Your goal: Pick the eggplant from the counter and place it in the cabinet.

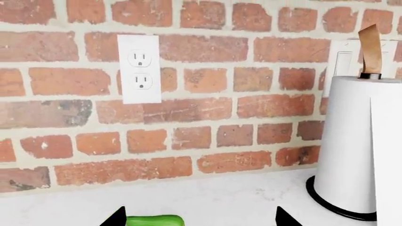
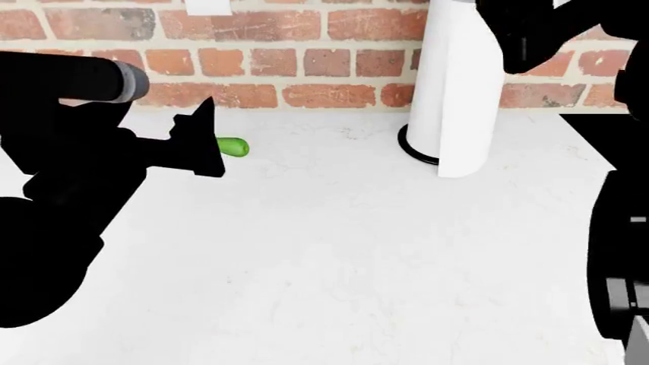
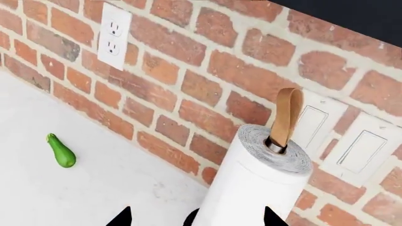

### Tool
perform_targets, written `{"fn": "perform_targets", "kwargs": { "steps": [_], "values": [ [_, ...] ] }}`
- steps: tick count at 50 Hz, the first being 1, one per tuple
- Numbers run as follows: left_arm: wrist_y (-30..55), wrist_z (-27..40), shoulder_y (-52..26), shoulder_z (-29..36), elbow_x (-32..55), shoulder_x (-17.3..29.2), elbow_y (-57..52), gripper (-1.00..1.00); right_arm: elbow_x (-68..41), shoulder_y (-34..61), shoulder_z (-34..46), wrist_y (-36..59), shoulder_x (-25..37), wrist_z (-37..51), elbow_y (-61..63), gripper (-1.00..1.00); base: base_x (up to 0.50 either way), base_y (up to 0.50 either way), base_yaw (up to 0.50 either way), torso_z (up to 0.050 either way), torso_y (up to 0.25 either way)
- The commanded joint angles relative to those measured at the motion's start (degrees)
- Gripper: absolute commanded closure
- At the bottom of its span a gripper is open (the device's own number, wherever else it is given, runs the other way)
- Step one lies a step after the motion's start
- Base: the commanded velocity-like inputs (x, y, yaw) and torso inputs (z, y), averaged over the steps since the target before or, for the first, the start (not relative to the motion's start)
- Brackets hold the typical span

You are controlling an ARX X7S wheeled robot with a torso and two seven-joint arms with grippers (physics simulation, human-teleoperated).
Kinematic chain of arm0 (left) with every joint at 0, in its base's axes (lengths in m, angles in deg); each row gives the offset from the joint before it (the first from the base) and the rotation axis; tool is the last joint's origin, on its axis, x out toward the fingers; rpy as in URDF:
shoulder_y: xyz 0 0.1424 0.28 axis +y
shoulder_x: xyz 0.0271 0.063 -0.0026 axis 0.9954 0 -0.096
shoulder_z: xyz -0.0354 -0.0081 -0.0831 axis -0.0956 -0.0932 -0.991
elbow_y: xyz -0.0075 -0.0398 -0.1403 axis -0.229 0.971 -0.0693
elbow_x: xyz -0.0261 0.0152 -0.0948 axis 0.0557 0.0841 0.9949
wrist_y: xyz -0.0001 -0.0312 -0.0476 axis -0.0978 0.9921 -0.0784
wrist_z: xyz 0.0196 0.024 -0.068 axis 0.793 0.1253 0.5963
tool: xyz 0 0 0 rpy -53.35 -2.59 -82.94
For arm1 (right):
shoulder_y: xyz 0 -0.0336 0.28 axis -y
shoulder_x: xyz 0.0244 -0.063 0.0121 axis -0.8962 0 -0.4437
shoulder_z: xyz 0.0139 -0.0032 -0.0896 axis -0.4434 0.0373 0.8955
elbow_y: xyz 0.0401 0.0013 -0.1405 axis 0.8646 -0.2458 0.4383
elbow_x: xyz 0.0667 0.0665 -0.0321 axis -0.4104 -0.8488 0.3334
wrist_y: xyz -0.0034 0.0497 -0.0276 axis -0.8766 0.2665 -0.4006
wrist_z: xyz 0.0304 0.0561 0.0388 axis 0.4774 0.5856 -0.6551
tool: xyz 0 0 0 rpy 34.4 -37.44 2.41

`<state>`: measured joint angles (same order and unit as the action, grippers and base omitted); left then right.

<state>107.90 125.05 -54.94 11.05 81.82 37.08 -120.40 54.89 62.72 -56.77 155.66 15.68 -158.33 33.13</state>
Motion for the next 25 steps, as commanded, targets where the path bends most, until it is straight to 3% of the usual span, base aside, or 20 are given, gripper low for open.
{"fn": "perform_targets", "kwargs": {
  "steps": [1, 14, 25],
  "values": [
    [0.65, 1.91, -0.62, -1.04, 2.56, 1.08, -1.07, -1.0, -0.19, -9.03, -3.41, 0.03, 0.67, -0.12, 7.01, -1.0, 0.0, 0.0, 0.0, 0.0, 0.0],
    [-0.34, 1.6, 0.36, -1.33, 2.63, 1.32, -1.22, -1.0, 4.62, -17.93, -5.77, 0.03, -1.05, -0.12, 15.69, -1.0, 0.0, 0.0, 0.0, 0.0, 0.0],
    [0.27, 4.96, -0.45, -3.82, 8.46, 2.72, -1.39, -1.0, 8.1, -30.88, -7.27, 0.03, -5.24, -0.12, 24.43, -1.0, 0.0, 0.0, 0.0, 0.0, 0.0]
  ]
}}
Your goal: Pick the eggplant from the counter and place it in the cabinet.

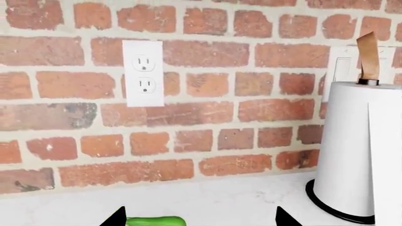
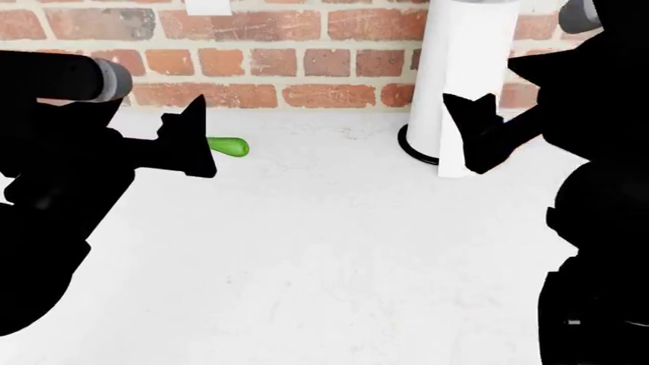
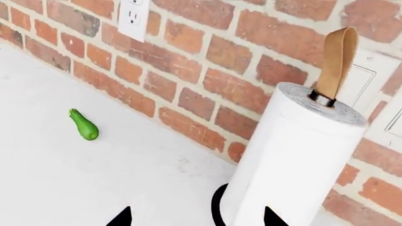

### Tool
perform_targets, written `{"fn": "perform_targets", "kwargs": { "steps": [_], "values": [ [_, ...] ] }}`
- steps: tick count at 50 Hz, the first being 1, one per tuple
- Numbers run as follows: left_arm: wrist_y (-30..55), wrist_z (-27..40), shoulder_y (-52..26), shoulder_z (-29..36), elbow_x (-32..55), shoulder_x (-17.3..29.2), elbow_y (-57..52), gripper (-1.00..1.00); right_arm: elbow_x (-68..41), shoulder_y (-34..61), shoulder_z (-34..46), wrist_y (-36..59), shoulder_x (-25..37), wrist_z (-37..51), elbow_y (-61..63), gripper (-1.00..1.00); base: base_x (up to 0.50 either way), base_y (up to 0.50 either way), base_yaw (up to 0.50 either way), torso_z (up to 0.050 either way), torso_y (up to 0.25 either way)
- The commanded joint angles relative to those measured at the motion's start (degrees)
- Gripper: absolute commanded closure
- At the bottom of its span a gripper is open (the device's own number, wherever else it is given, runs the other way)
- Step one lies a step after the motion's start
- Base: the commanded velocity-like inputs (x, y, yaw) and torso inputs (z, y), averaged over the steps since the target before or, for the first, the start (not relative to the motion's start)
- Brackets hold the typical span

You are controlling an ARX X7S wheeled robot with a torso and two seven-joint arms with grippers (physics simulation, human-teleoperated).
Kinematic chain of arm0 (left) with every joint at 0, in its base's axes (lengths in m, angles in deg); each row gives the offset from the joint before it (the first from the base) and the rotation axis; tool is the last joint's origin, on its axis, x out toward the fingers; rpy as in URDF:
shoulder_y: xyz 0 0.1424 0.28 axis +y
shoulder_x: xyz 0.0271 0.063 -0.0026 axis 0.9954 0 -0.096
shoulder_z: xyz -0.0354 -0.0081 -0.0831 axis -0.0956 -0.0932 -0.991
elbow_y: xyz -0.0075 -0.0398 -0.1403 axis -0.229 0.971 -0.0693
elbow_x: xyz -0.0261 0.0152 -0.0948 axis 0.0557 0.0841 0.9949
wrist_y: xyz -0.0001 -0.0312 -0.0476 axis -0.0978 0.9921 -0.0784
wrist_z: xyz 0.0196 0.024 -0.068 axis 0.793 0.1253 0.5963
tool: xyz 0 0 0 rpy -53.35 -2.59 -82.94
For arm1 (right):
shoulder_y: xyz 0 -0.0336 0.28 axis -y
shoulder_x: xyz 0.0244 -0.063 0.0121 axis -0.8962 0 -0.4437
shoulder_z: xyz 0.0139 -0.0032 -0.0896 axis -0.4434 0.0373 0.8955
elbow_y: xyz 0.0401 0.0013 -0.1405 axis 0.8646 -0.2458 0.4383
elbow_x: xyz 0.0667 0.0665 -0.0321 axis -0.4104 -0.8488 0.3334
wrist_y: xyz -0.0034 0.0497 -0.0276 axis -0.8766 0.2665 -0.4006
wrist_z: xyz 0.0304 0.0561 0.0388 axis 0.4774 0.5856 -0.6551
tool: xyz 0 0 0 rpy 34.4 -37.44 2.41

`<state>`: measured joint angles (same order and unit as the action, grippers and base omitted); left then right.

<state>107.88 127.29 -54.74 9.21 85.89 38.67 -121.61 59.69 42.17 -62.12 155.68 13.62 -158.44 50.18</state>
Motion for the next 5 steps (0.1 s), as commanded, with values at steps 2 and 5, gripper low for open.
{"fn": "perform_targets", "kwargs": {
  "steps": [2, 5],
  "values": [
    [0.66, 3.69, -1.29, -2.5, 6.49, 1.68, 0.34, -1.0, 4.5, -11.66, -2.67, 0.01, -4.07, -0.01, 8.07, -1.0, 0.0, 0.0, 0.0, 0.0, 0.0],
    [1.72, 6.13, -2.73, -2.63, 11.17, 2.84, 1.04, -1.0, 5.09, -13.75, -3.62, 0.01, -4.59, -0.01, 9.3, -1.0, 0.0, 0.0, 0.0, 0.0, 0.0]
  ]
}}
